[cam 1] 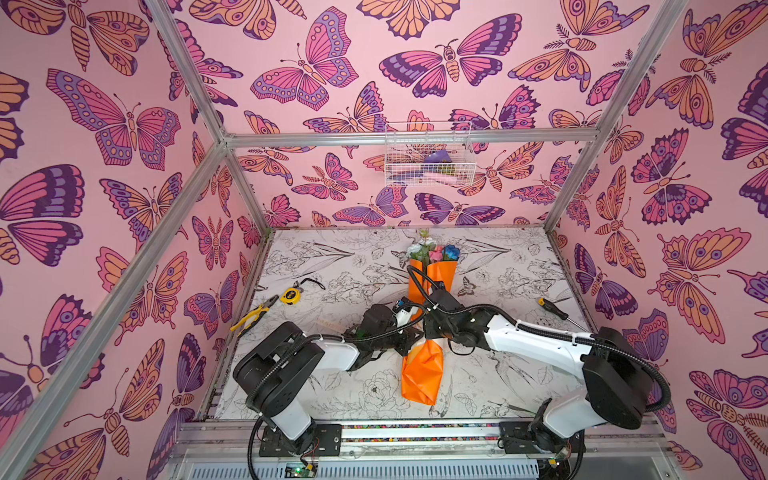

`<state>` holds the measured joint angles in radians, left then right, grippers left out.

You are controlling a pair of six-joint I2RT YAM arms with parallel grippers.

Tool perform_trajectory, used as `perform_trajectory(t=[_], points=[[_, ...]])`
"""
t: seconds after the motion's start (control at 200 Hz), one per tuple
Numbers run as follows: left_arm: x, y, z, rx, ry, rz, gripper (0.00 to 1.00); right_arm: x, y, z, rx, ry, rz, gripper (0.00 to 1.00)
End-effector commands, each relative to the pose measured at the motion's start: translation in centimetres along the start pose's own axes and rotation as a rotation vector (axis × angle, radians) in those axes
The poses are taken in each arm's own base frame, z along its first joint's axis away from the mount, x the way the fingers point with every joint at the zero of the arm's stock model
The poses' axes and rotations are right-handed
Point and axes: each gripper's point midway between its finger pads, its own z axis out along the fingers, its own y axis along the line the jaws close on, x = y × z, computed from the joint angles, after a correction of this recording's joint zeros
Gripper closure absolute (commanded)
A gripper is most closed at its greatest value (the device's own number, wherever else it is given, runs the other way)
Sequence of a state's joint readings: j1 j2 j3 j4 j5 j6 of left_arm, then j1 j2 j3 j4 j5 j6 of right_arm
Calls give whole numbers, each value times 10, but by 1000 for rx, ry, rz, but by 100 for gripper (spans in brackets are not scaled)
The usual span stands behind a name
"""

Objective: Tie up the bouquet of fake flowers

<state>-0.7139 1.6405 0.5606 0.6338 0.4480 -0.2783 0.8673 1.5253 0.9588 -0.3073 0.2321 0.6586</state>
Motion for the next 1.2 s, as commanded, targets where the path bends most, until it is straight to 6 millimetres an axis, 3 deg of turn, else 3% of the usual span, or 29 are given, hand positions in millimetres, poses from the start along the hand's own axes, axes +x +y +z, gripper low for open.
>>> perform_trajectory(t=[0.0,0.11,0.25,0.375,0.521,0.691,0.946,1.191], points=[[5,1,1,-3,11,-1,100,3,-7,-3,31,-4,12,79],[1,0,0,-5,-3,-4,100,9,-6,3,25,15,10,79],[-2,-2,-3,-4,-16,-10,90,11,-8,7,35,17,9,79],[-7,0,-11,-35,-47,-28,71,12,-9,7,39,15,3,79],[-16,2,-24,-78,-103,-43,60,14,-10,10,35,14,-4,79],[-27,7,-38,-137,-163,-62,56,13,-7,12,18,4,-4,79],[-41,36,-50,-262,-197,-182,56,12,-4,12,5,1,-5,79],[-47,27,-35,-135,-147,-195,56,12,-5,10,2,-1,4,78]])
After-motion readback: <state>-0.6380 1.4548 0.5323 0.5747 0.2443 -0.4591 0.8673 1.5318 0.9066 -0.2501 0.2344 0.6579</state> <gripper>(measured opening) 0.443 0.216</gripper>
